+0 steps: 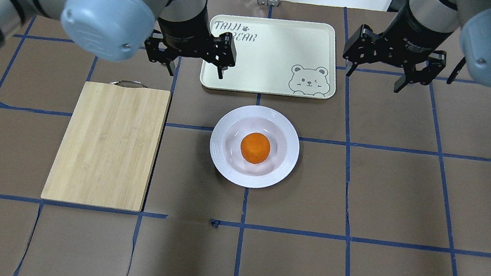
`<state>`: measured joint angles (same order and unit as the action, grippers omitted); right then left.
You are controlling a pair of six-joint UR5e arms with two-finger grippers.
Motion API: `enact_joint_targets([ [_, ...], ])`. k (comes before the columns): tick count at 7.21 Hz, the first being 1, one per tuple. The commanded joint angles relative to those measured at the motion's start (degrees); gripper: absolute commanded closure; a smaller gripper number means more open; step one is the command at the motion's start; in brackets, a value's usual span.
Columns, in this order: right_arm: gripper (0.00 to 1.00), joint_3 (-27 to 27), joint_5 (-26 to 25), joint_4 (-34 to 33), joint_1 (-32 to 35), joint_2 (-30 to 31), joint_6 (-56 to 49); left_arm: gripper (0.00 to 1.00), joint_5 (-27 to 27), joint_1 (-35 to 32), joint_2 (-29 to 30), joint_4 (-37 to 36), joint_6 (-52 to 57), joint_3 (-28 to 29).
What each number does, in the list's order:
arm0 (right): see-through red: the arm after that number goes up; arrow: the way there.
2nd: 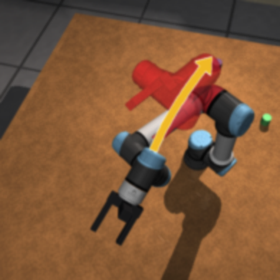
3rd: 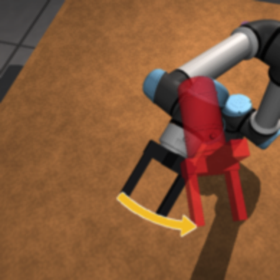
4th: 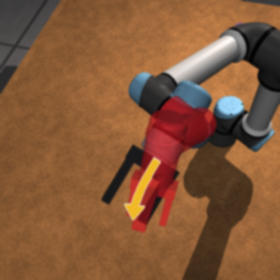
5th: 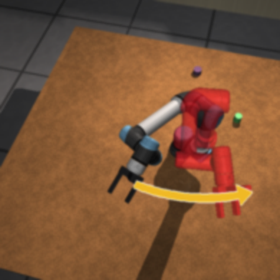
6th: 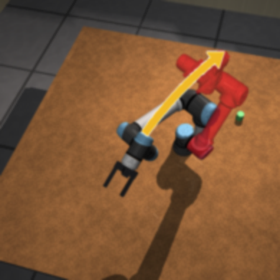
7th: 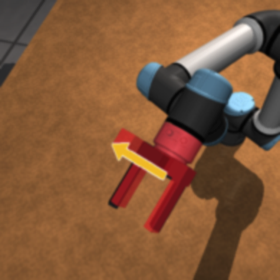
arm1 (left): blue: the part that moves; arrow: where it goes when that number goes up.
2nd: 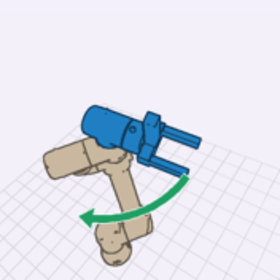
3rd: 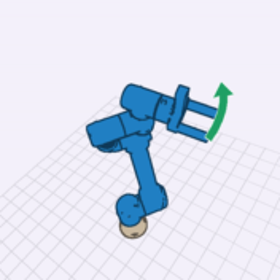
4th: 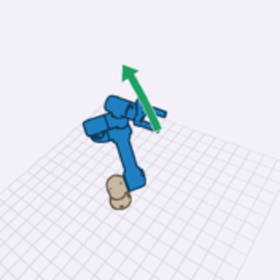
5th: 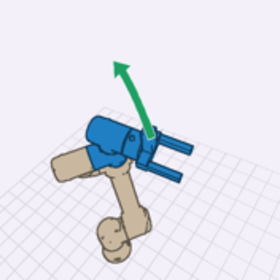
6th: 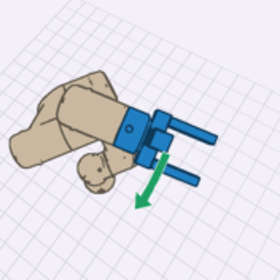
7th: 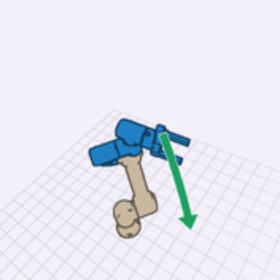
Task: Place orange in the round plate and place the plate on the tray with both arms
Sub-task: 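Move the right gripper to the plate rim nearest it while the left arm withdraws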
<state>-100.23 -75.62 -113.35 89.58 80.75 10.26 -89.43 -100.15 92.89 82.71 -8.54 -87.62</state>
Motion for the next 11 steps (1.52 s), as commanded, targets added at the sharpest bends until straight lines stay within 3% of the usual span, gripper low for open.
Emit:
enact_joint_targets([
  [1, 0.0, -14.76, 5.65, -20.35, -0.02, -0.94, -0.15, 0.0, 0.13, 2.75, -5.07, 0.09, 3.6, -3.33],
  [2, 0.0, -18.56, 10.36, -26.95, -0.02, -2.86, -0.32, 0.0, 0.14, 4.33, -5.69, -0.01, 6.4, -3.52],
  [3, 0.0, -20.08, 11.89, -30.58, 0.06, -5.22, -0.07, 0.0, 0.4, 6.78, -5.96, 0.51, 6.43, -3.18],
  [4, 0.0, -20.35, 12.95, -32.88, 0.06, -7.16, 0.02, 0.0, 0.4, 7.24, -6.4, 0.52, 6.52, -3.43],
  [5, 0.0, -20.88, 17.31, -34.29, 0.06, -9.18, -0.15, 0.0, 0.49, 7.77, -6.66, 0.52, 6.69, -3.44],
  [11, 0.0, -21.76, 19.02, -35.27, 0.67, -11.75, 0.2, 0.0, 0.05, 7.78, -7.37, 0.69, 7.4, -3.87],
])
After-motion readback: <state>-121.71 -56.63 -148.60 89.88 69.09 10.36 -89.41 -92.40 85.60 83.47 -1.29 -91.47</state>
